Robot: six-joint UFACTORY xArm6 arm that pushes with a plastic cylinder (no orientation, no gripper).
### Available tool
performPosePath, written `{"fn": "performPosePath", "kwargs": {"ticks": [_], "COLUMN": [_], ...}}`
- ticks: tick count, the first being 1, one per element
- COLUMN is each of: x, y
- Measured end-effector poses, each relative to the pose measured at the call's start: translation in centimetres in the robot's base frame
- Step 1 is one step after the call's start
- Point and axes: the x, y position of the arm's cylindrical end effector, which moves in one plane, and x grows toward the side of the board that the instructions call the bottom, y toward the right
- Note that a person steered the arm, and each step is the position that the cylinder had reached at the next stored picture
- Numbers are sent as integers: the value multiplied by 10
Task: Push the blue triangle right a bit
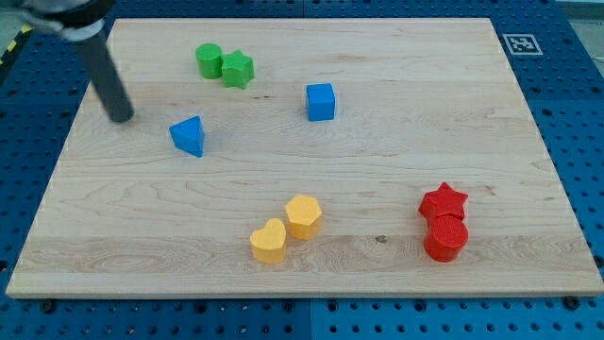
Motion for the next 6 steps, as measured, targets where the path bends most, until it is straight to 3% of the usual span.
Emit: {"fn": "performPosePath", "kwargs": {"ticks": [1, 5, 6], "x": [42, 19, 12], "y": [-3, 152, 137]}}
